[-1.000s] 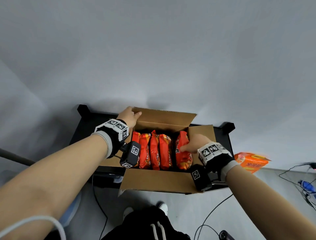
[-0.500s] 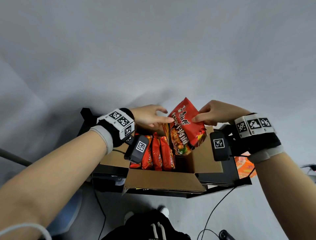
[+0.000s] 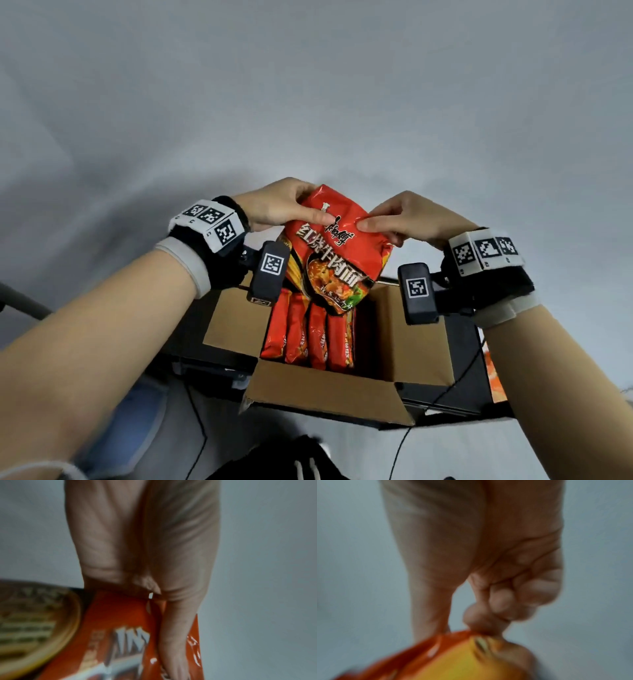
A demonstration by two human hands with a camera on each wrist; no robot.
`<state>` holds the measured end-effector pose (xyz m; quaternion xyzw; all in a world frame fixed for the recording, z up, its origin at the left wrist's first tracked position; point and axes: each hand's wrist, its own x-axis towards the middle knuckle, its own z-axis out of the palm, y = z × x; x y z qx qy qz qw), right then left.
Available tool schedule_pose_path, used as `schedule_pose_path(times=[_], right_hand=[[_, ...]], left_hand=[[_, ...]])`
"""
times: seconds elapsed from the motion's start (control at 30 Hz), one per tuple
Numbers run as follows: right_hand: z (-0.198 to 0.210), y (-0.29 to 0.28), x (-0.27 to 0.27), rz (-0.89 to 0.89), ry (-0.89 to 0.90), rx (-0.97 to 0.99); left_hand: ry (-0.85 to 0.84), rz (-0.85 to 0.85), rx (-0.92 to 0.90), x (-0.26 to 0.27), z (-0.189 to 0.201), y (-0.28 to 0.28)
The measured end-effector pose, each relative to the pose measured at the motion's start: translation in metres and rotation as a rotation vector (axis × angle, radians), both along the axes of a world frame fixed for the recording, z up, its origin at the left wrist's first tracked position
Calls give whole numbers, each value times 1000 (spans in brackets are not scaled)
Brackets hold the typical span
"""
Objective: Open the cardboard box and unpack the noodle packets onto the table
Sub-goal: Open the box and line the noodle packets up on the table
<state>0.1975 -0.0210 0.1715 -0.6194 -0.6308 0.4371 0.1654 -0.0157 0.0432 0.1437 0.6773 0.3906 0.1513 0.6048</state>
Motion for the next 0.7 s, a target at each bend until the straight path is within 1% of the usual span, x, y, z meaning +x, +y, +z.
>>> schedule_pose_path(times=[0.07,0.1,0.13,0.27,0.33,0.4,0.43,0.5,0.6,0.67,0.7], right_hand=[[-5,5,-3,-71,107,45],[-8,6,-3,-86,134,37],[-10,6,-3,-62,131,-6],[-40,5,-6,244,14,-347],[-65,4,-15,339,-44,-476],[-94,2,-28,386,-160,-576],[-109,1,-35,382,-235,-617],[-136,-2,-44,313,-369,-683],[-163,-6,-44,131,-480,-755],[-173,-9,-40,12,-550,-750],[-178,-9,-38,-54,-554,-744]], left_hand=[[-53,129,8,-16,-3,9],[-80,208,6,-26,-4,13],[-115,285,4,-36,-5,17],[-322,614,-41,-80,-14,46],[-383,709,-39,-101,-22,64],[-369,750,-15,-118,-35,78],[-338,751,-14,-126,-43,85],[-292,748,-61,-140,-65,97],[-215,750,-181,-157,-102,106],[-147,750,-246,-164,-126,109],[-123,751,-269,-167,-140,113]])
